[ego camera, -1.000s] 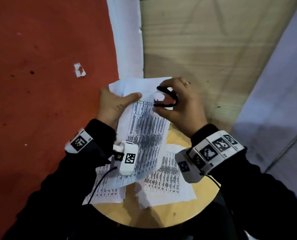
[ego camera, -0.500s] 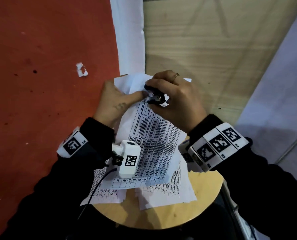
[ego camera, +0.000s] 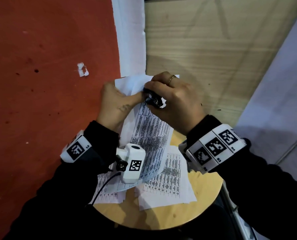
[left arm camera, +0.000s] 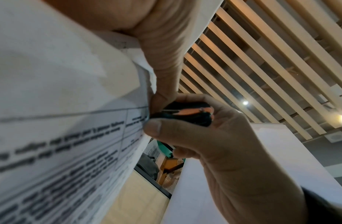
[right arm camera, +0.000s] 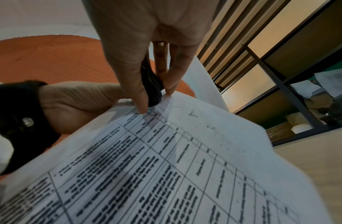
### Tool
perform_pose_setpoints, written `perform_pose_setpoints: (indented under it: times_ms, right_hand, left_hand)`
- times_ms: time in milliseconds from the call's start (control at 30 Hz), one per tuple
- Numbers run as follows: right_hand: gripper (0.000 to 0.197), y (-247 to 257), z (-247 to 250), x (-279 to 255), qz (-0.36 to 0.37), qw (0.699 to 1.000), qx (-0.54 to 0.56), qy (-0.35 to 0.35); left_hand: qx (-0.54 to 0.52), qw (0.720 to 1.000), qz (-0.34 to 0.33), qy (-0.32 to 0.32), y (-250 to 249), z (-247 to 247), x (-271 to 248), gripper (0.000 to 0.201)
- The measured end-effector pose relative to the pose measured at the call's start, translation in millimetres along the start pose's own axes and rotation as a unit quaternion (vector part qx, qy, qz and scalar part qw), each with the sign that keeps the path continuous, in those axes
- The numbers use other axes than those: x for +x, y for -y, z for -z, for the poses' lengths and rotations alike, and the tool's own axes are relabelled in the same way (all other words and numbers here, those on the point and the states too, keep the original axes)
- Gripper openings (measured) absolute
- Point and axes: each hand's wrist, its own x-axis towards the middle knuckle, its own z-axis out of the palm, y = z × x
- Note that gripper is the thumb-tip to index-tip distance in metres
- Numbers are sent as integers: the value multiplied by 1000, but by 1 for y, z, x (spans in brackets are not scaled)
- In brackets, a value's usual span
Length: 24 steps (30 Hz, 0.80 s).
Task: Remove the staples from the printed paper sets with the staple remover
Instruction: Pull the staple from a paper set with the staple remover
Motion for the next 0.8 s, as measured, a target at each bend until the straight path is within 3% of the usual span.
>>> perform_pose_setpoints:
  times_ms: [100, 267, 467, 600, 733, 800]
  right_hand:
    - [25, 1, 0, 1, 2, 1000, -4, -4]
    - [21, 1, 0, 3, -3, 1000, -10, -9]
    - [16, 1, -1, 2, -7, 1000, -22, -13]
    - [16, -1, -1, 0, -15, 1000, -20, -11]
    - [18, -2, 2, -3, -43, 999, 25, -17]
    - [19, -2, 4, -4, -66, 996, 57, -22]
  left_hand:
    - [-3, 1000, 8, 1, 2, 1, -1, 67]
    - [11, 1000, 2, 6, 4, 5, 0, 83]
    - [13, 1000, 15, 14, 4, 6, 2, 81]
    - [-20, 998, 41, 34, 8, 7, 2, 64]
    - [-77, 993, 65, 64, 2, 7, 0, 19]
    - [-94, 990, 70, 74, -2, 7, -1, 17]
